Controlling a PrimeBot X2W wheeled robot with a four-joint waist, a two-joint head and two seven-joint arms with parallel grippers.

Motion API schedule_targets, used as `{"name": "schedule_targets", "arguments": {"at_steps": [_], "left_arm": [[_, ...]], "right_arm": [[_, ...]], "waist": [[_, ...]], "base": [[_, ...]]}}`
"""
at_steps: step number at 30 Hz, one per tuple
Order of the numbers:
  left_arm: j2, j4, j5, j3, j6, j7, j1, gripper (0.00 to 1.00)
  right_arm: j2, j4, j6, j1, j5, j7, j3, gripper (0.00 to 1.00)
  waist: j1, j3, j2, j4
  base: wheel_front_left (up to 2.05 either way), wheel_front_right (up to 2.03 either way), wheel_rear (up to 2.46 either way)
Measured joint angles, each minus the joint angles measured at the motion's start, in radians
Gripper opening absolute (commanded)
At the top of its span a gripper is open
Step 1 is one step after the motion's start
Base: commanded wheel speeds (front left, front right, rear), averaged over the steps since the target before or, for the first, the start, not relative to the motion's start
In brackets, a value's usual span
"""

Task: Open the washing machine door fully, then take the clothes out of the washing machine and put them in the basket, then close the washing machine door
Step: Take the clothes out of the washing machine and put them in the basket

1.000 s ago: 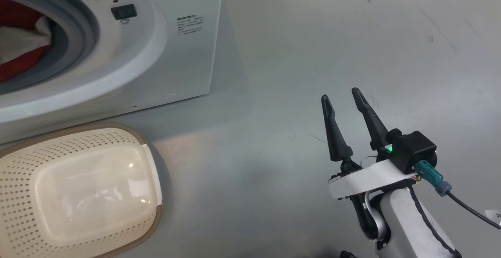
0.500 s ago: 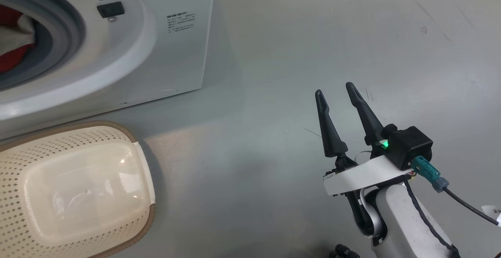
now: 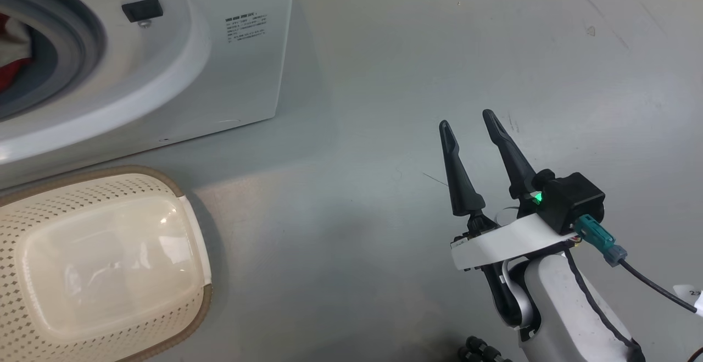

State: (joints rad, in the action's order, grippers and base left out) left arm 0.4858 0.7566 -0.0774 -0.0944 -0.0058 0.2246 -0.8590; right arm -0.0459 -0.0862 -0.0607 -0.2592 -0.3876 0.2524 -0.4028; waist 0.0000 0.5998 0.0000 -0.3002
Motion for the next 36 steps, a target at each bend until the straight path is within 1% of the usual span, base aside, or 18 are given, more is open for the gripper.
{"name": "schedule_targets", "arguments": {"at_steps": [3, 4, 5, 6, 13, 17, 23, 25, 29, 34, 36], "left_arm": [[0.0, 0.014, -0.001, 0.003, 0.0, 0.0, -0.012, 1.0], [0.0, 0.018, -0.002, 0.004, 0.0, 0.0, -0.014, 0.84], [-0.002, 0.023, -0.002, 0.008, 0.0, 0.0, -0.018, 0.45], [-0.004, 0.028, -0.002, 0.01, 0.0, 0.0, -0.022, 0.0], [-0.008, 0.054, -0.007, 0.016, 0.001, -0.008, -0.034, 0.0], [-0.027, 0.075, -0.009, 0.015, 0.002, -0.027, -0.038, 0.0], [-0.063, 0.096, -0.031, 0.026, 0.002, -0.106, -0.038, 0.0], [-0.079, 0.105, -0.049, 0.031, 0.01, -0.131, -0.037, 0.0], [-0.106, 0.11, -0.065, 0.038, 0.01, -0.187, -0.028, 0.0], [-0.157, 0.115, -0.102, 0.055, 0.008, -0.267, 0.005, 0.0], [-0.174, 0.116, -0.116, 0.055, -0.001, -0.3, 0.021, 0.0]], "right_arm": [[0.0, -0.001, -0.004, -0.004, 0.0, 0.0, -0.001, 1.0], [0.0, -0.001, -0.004, -0.005, 0.0, 0.0, -0.001, 1.0], [0.0, -0.002, -0.004, -0.007, 0.0, 0.0, -0.002, 1.0], [0.0, -0.002, -0.004, -0.009, 0.0, 0.0, -0.002, 1.0], [0.0, -0.007, -0.004, -0.012, 0.001, 0.0, 0.0, 1.0], [0.0, -0.01, -0.012, -0.018, 0.002, 0.0, 0.004, 1.0], [0.0, -0.026, -0.012, -0.019, 0.003, 0.0, 0.008, 1.0], [0.0, -0.032, -0.012, -0.019, 0.005, 0.0, 0.013, 1.0], [0.0, -0.043, -0.012, -0.019, 0.013, 0.0, 0.033, 1.0], [-0.001, -0.06, -0.012, -0.015, 0.023, 0.0, 0.059, 1.0], [-0.001, -0.067, -0.011, -0.008, 0.026, 0.0, 0.07, 1.0]], "waist": [[0.0, 0.002, 0.0, -0.002], [0.0, 0.002, 0.0, -0.002], [0.0001, 0.002, 0.0, -0.002], [0.0, 0.002, 0.0, -0.002], [0.0, -0.001, 0.0, 0.002], [0.0, -0.008, 0.0, 0.011], [0.0, -0.039, 0.0, 0.027], [0.0, -0.053, 0.0, 0.032], [0.0, -0.084, 0.0, 0.042], [0.0, -0.131, 0.0, 0.062], [0.0, -0.151, 0.0, 0.072]], "base": [[0.0, 0.0, 0.0], [0.0, 0.0, 0.0], [0.0, 0.0, 0.0], [0.0, 0.0, 0.0], [0.0, 0.0, 0.0], [0.0, 0.0, 0.0], [0.0, 0.0, 0.0], [0.0, 0.0, 0.0], [0.0, 0.0, 0.0], [0.0, 0.0, 0.0], [0.0, 0.0, 0.0]]}}
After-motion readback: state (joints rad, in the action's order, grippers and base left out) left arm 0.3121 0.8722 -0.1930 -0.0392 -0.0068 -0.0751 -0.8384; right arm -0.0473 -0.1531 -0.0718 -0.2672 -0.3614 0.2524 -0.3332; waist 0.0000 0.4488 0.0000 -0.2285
